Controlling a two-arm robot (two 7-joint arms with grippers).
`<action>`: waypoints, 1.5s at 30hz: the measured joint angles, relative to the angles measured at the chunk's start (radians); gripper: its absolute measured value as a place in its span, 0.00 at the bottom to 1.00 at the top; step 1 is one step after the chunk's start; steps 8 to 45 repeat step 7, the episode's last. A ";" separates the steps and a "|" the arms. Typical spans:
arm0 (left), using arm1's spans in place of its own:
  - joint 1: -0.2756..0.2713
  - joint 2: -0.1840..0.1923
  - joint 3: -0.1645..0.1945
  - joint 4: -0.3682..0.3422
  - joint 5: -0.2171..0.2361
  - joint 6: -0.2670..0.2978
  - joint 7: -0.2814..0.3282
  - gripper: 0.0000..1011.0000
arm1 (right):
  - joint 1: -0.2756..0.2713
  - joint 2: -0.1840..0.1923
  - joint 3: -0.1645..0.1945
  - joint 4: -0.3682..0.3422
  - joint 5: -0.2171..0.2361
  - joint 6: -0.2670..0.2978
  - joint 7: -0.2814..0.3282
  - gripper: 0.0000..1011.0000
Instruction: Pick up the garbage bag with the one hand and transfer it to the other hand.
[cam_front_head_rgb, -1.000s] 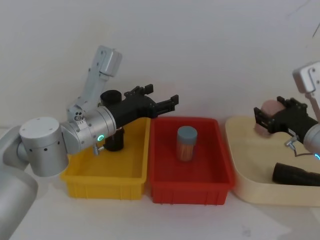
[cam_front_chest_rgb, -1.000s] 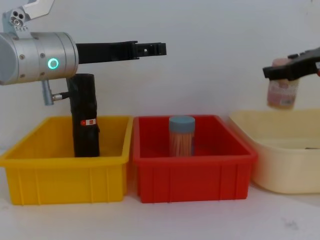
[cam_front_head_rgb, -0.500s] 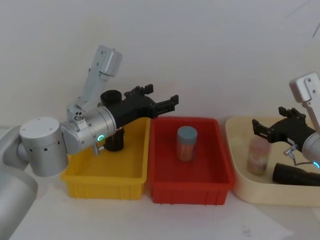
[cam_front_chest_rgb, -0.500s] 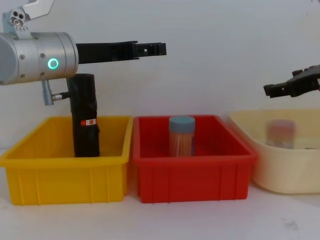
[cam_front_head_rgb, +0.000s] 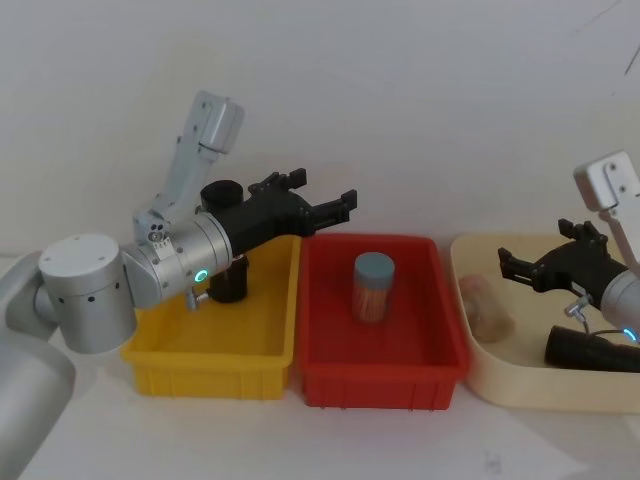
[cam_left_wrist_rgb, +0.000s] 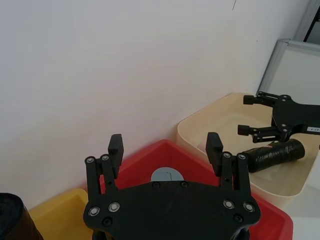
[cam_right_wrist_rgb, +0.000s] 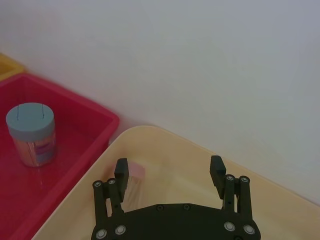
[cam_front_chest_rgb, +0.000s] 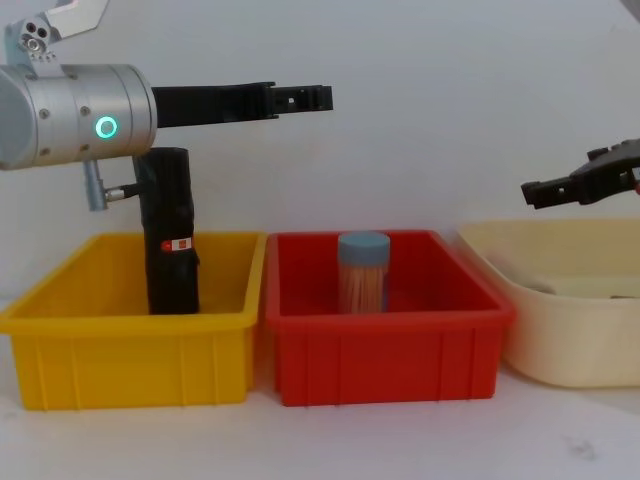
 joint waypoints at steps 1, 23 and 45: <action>0.000 0.000 0.000 0.000 0.000 0.000 0.000 0.99 | 0.000 0.000 0.000 0.000 0.000 0.000 0.000 0.99; 0.000 0.000 0.000 0.000 0.000 0.000 0.000 0.99 | 0.000 -0.001 -0.001 0.002 -0.001 0.001 0.001 0.99; 0.000 0.000 0.000 0.000 0.000 0.000 0.000 0.99 | 0.000 -0.001 -0.001 0.002 -0.001 0.001 0.001 0.99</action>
